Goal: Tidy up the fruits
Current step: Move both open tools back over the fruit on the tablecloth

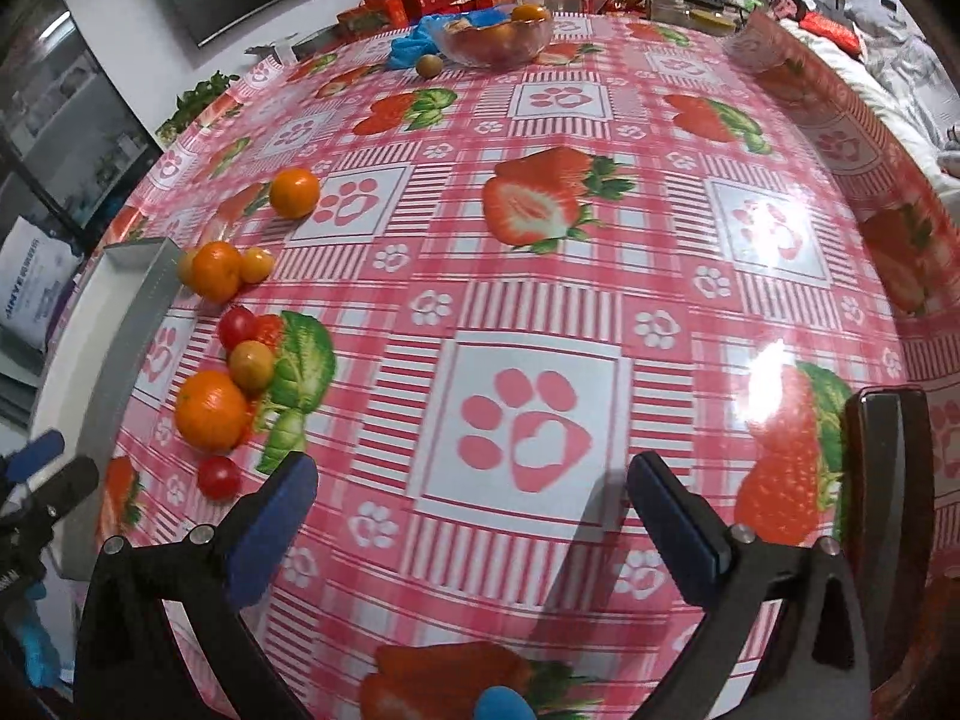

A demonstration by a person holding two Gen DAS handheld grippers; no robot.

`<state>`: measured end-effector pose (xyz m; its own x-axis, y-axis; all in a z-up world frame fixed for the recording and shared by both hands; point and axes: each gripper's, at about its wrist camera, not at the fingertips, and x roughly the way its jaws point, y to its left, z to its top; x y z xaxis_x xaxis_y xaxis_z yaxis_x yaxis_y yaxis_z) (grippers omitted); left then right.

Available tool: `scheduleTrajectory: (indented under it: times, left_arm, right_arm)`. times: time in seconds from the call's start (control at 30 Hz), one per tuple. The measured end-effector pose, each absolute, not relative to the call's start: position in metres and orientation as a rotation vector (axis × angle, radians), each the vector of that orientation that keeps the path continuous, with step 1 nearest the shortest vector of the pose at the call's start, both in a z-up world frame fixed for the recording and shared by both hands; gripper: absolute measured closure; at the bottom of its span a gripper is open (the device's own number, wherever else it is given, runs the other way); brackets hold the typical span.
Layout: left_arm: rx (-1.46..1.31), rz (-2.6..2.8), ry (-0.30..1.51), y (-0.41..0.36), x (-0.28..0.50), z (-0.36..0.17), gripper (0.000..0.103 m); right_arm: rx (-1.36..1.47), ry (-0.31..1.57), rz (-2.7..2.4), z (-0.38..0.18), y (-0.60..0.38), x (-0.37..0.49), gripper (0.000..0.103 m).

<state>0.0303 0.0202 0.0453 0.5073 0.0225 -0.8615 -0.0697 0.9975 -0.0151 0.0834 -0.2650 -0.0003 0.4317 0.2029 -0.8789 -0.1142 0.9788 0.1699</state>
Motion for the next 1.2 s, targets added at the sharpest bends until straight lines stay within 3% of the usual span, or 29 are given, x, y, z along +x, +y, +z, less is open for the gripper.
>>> scheduleTrajectory:
  times: [0.8,0.87,0.97,1.2]
  left_arm:
    - [-0.033,-0.025,1.124,-0.052,0.099,0.005,0.020]
    - [-0.036,-0.026,1.129,-0.053,0.100,0.002,0.028]
    - [-0.031,-0.024,1.121,-0.054,0.102,0.003,0.029]
    - [-0.022,-0.015,1.110,-0.052,0.103,0.005,0.057]
  right_arm:
    - [-0.097,0.995,0.183,-0.013,-0.261,0.059,0.000]
    - [-0.097,0.992,0.183,-0.013,-0.260,0.059,0.000]
    - [-0.096,0.990,0.183,-0.013,-0.260,0.059,0.000]
    - [-0.096,0.981,0.183,-0.013,-0.260,0.058,0.000]
